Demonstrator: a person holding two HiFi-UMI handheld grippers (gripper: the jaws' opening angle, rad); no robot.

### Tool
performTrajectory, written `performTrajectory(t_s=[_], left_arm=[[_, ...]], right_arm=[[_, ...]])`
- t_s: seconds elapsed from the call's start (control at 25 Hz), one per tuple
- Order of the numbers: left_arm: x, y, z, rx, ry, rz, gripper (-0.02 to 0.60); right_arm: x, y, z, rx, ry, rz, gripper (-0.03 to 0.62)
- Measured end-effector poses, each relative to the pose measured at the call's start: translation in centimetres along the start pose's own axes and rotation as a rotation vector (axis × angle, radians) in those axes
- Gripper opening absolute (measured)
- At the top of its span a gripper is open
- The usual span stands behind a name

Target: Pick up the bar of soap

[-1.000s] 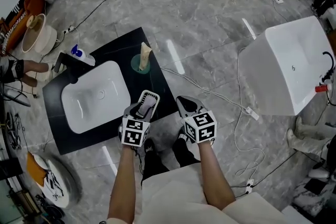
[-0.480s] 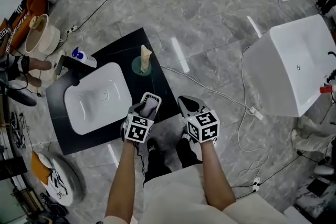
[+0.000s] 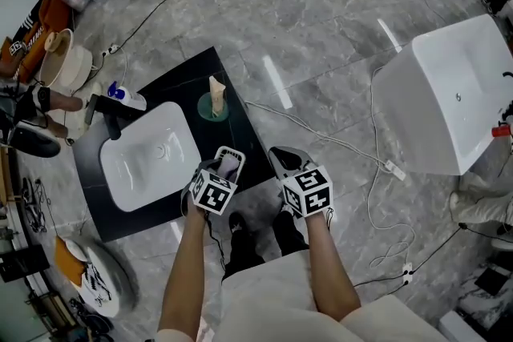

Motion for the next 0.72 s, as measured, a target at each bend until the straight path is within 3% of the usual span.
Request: performTrajectory(t_s=[0.24,0.48,0.72], left_arm=[[0.4,0.2,-0.3,-0.008,-0.044,-0.111,0.199],[0.7,0.8,-0.3,0.004,-0.077,-0.133,0.193],[1.0,1.0,-0.6,0.003,-0.088,-0.181,0.192]], right_arm=[[0.7,0.4,-0.5,-0.002,0.024,0.002,0.008],[0.9,0.4,-0.2,0.059,0.046,0.026,0.006],[1.2,0.6,-0.9,0.039,0.052,0.023,0.006]])
Point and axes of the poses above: the fingertips, and each gripper's own axes: x forward along the fingers, z to its right, y out of its top, the point moved 5 cm from there along -x, backward along the fingers, and after that the axes turned 7 degrees about y, right-handed, at the moved point
